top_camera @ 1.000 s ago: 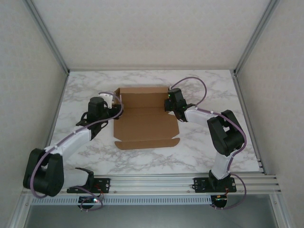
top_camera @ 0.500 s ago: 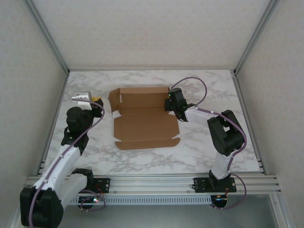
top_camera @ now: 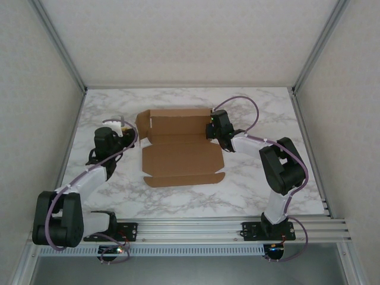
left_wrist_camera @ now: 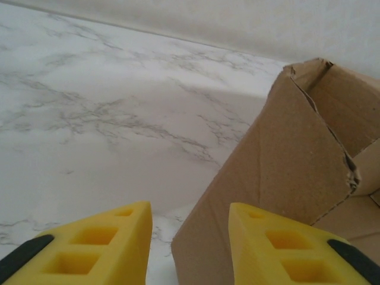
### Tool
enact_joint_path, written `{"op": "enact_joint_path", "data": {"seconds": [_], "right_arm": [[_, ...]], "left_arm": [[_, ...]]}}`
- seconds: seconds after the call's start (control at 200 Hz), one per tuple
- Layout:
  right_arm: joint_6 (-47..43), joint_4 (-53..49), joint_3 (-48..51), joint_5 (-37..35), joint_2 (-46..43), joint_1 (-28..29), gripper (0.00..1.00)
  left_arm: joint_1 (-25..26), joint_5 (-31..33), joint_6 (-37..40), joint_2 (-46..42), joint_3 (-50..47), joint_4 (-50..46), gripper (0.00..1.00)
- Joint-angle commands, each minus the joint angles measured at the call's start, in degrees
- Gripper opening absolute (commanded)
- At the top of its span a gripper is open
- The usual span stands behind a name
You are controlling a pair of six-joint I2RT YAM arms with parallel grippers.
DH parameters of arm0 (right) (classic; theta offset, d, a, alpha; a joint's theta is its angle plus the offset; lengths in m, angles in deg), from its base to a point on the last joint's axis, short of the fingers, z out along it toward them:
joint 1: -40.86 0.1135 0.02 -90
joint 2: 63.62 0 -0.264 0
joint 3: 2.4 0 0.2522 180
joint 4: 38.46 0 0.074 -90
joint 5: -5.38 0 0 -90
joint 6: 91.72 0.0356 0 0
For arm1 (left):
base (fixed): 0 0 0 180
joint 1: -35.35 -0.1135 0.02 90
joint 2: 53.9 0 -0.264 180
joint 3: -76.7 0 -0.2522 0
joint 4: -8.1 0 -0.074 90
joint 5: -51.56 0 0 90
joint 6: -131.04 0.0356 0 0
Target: Fold the paper box
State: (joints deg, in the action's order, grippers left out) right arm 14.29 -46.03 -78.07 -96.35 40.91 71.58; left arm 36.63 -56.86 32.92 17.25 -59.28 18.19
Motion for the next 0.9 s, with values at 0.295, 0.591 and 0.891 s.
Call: {"op": "enact_joint_path", "data": {"seconds": [0.295, 0.591, 0.891], "right_arm": [[-0.03, -5.24, 1.27, 3.11, 1.55, -0.13, 0.00], [-0.06, -4.83, 1.32, 3.79, 1.92, -0.13, 0.00], [-0.39, -4.18, 2.14, 4.16, 1.90, -0.09, 0.00]], "left_arm": [[0.55, -6.99, 6.64, 6.79, 5.97, 1.60, 0.45], [2.65, -10.90, 14.00, 11.99, 9.73, 1.29, 0.43], [3.73, -12.37, 20.17, 16.23, 12.60, 1.20, 0.44]]}}
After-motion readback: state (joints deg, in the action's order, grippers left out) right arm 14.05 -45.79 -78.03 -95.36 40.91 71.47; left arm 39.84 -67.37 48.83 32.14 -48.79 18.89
